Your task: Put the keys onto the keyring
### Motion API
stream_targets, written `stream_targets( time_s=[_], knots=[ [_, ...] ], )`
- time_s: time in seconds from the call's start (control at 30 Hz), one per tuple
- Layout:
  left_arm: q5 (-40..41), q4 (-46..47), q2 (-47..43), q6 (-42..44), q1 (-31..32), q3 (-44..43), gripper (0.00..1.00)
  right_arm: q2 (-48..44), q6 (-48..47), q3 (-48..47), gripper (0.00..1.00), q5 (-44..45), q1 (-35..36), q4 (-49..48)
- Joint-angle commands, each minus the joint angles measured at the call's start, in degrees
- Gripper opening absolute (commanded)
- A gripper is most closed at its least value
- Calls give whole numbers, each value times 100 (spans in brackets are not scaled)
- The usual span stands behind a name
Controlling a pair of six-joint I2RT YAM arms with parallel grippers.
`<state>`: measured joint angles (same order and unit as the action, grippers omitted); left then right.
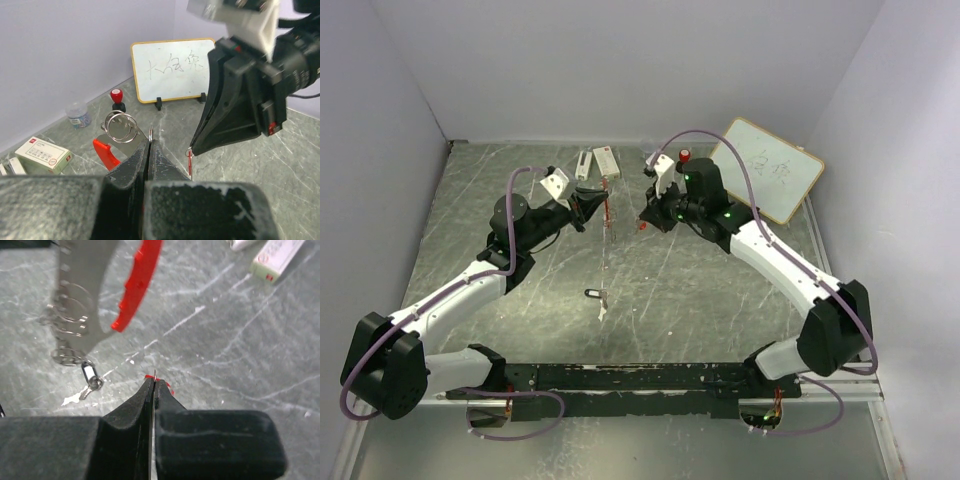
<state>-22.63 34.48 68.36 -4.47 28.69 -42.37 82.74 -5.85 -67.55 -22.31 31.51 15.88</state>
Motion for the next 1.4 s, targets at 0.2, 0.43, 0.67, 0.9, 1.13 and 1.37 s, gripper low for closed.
stream_targets(
  time_s=[0.2,0.43,0.67,0.9,1.13,1.37],
  knots=[
    [-297,191,-42,230,-39,-298,7,-201,-228,-370,0,-1389,4,-136],
    [-381,176,17,400,-39,-316,7,-134,-97,-766,0,-1692,-4,144],
    [-441,257,64,475,-42,-308,7,-72,59,-993,0,-1827,0,354],
    [-589,376,64,508,-39,-286,7,35,354,-1093,0,-1761,6,352],
    [-729,417,72,543,-39,-290,7,201,627,-1208,0,-1872,4,312],
    [-851,492,79,594,-39,-270,7,267,754,-1241,0,-1905,5,263]
  ],
)
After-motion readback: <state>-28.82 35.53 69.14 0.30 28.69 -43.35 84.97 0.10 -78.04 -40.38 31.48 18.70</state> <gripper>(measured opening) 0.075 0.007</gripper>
